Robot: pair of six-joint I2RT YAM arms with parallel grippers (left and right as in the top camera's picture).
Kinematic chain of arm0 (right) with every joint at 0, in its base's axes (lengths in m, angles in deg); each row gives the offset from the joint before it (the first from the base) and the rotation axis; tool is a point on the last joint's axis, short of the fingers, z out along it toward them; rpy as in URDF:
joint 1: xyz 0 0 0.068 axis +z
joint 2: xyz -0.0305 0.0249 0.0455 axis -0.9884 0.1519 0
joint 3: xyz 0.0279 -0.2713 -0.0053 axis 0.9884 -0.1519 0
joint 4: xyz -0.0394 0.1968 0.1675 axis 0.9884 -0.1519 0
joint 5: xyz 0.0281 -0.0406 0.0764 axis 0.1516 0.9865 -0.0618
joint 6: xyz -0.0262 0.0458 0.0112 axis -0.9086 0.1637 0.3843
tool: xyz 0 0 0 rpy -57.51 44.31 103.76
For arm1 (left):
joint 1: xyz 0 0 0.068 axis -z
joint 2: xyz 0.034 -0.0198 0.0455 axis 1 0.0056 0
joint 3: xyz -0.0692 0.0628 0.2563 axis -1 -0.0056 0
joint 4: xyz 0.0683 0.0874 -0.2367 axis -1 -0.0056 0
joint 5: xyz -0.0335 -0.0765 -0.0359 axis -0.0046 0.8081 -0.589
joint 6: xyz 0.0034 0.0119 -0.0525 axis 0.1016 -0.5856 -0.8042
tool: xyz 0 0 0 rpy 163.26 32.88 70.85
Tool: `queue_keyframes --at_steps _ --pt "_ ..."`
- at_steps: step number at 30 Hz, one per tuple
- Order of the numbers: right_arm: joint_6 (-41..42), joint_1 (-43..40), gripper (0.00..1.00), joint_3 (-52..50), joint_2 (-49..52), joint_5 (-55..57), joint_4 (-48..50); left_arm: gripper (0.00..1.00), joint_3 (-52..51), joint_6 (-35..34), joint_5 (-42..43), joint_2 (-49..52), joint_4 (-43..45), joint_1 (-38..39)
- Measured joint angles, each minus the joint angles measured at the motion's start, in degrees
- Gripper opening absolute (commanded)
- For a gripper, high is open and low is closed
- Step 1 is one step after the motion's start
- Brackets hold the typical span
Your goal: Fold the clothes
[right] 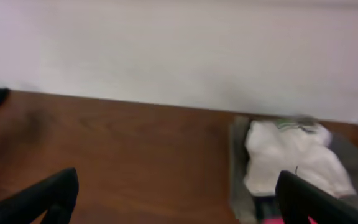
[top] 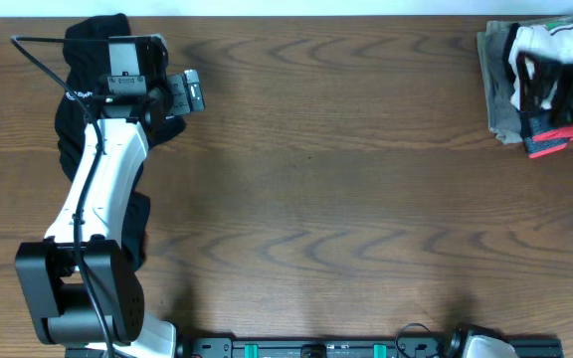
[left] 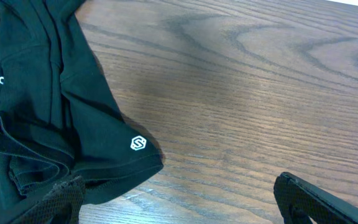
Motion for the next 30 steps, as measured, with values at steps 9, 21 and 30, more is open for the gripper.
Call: queue_keyframes --at_steps 9,21,30 --pt "0.1 5.0 0.99 -24.3 -18.9 3.7 24.9 0.98 0.0 0.0 0.0 0.0 0.0 0.0" --pt "9.4 5.6 0.99 -68.4 -39.1 6.9 51.1 0.98 0.0 0.0 0.0 0.0 0.0 0.0" --pt "10.3 5.6 0.99 -88.5 -49.6 7.1 62.4 0.98 0.0 0.0 0.0 0.0 0.0 0.0"
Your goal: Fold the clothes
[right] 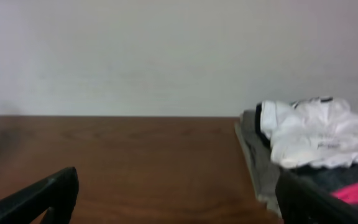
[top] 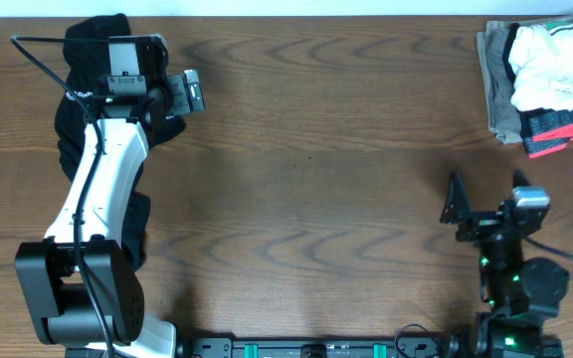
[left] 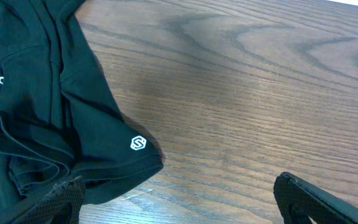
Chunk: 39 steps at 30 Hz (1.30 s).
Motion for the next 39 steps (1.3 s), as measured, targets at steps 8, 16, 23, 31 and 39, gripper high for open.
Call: queue_keyframes --at_steps 8,16,23,31,39 --pt "0.1 0.0 0.99 -9.0 -7.5 0.3 1.3 0.98 0.0 0.0 0.0 0.0 0.0 0.0" --pt "0.1 0.0 0.99 -10.3 -13.5 1.6 -7.2 0.98 0.0 0.0 0.0 0.0 0.0 0.0" --pt "0.1 0.0 0.99 -10.4 -18.6 3.7 -10.8 0.98 0.0 0.0 0.0 0.0 0.0 0.0" --pt "0.1 0.0 0.99 -10.4 -18.6 4.1 -10.8 0.98 0.0 0.0 0.0 0.0 0.0 0.0" --pt "0.1 0.0 0.99 -10.4 -18.6 4.1 -10.8 0.98 0.0 0.0 0.0 0.0 0.0 0.0"
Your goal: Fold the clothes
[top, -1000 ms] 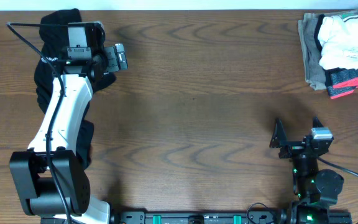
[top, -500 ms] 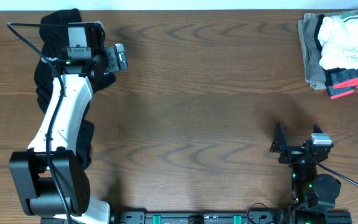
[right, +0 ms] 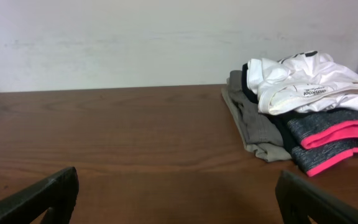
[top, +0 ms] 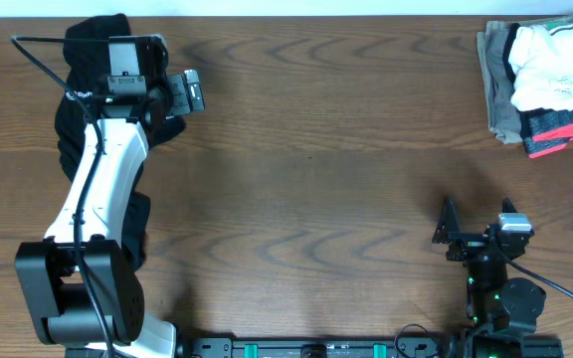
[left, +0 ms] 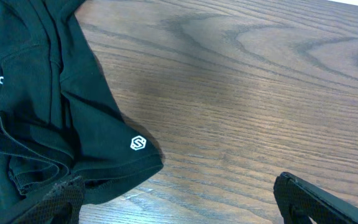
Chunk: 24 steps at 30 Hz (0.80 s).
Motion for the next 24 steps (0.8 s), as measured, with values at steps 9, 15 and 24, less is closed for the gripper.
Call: queue_keyframes --at_steps 9,15,24 --pt "0.0 0.0 0.99 0.0 0.0 0.0 0.0 0.98 0.0 0.0 0.0 0.0 0.0 0.0" --pt "0.0 0.0 0.99 0.0 0.0 0.0 0.0 0.98 0.0 0.0 0.0 0.0 0.0 0.0" --pt "0.0 0.0 0.99 0.0 0.0 0.0 0.0 0.98 0.0 0.0 0.0 0.0 -0.8 0.0"
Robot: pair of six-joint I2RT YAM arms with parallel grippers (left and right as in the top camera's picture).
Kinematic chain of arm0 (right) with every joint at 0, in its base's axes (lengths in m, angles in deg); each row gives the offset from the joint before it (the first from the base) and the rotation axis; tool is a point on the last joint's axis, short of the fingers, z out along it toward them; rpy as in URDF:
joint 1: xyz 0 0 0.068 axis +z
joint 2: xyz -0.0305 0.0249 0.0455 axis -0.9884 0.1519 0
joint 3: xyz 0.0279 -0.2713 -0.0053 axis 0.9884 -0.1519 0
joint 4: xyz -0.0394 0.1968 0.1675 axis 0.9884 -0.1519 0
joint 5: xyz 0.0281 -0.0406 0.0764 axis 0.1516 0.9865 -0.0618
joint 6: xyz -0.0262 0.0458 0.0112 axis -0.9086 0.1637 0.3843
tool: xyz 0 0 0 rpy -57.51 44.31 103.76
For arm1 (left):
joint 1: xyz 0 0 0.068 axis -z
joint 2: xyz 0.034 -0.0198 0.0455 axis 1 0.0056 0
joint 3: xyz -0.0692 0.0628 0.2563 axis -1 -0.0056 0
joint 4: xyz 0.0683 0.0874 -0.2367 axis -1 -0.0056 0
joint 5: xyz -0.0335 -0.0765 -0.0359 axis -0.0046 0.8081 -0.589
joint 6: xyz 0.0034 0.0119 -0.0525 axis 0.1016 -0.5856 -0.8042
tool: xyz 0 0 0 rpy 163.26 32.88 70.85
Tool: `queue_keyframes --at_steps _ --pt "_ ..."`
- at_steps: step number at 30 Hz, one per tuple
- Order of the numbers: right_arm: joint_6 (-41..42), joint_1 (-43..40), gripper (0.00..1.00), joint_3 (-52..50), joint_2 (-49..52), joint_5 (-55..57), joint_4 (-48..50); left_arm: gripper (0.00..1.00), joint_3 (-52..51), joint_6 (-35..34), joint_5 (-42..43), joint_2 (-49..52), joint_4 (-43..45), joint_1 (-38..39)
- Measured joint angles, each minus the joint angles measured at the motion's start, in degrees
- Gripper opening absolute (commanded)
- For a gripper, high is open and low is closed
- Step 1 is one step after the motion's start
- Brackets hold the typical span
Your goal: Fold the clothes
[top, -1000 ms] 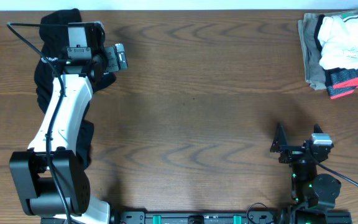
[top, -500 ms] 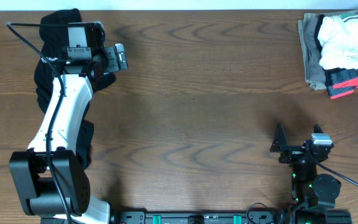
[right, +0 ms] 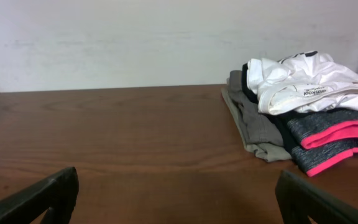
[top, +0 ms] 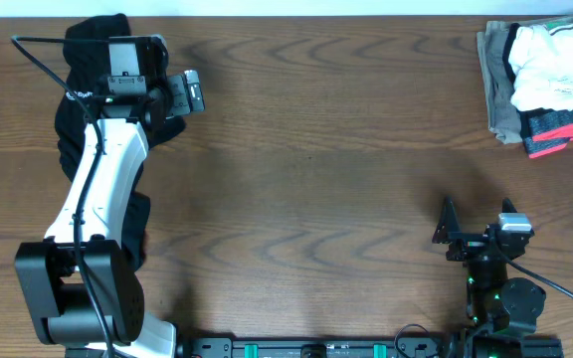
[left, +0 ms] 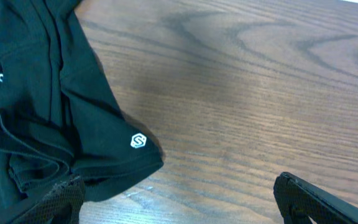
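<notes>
A crumpled black garment lies at the table's far left, partly under my left arm; the left wrist view shows its sleeve with a small white logo. My left gripper hovers open beside that sleeve, one fingertip over the cloth edge. A folded pile of grey, white and pink-trimmed clothes sits at the far right corner. My right gripper stands open low near the front right, nothing between its fingers.
The wooden table stretches between the black garment and the pile. A pale wall stands behind the table's far edge. The rail with the arm bases runs along the front edge.
At first my right arm was over the folded pile at the far right, and my left gripper stood open by the black sleeve. Then the right arm was at the front right, clear of the pile. It settled lower there; the left arm stayed put.
</notes>
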Motion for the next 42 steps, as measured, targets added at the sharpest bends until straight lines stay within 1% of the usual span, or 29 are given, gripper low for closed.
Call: queue_keyframes --at_steps 5,9,12,15,25,28,34,42 --pt "0.0 0.0 0.99 0.0 0.0 0.0 0.0 0.98 -0.5 0.0 0.0 -1.8 0.3 0.0" --pt "0.0 0.0 0.99 0.0 0.0 0.0 0.0 0.98 -3.2 0.0 0.0 -8.0 4.2 0.0" --pt "0.0 0.0 0.99 0.0 0.0 0.0 0.0 0.98 -7.4 0.0 0.0 -14.8 8.3 0.0" --pt "0.0 0.0 0.99 0.0 0.0 0.0 0.0 0.98 -14.1 0.0 0.0 -21.8 12.9 0.0" --pt "0.0 0.0 0.99 0.0 0.0 0.2 -0.1 0.98 -43.5 0.0 1.2 -43.7 26.7 0.0" --pt "0.0 0.0 0.99 0.0 0.0 0.2 -0.1 0.98 -50.7 0.0 2.0 -51.0 30.5 0.0" --pt "0.0 0.0 0.99 0.0 0.0 0.2 -0.1 0.98 -60.8 0.0 2.2 -64.2 32.8 0.0" --pt "0.0 0.0 0.99 0.0 0.0 0.2 -0.1 0.98 -69.1 0.0 2.3 -76.4 33.9 0.0"
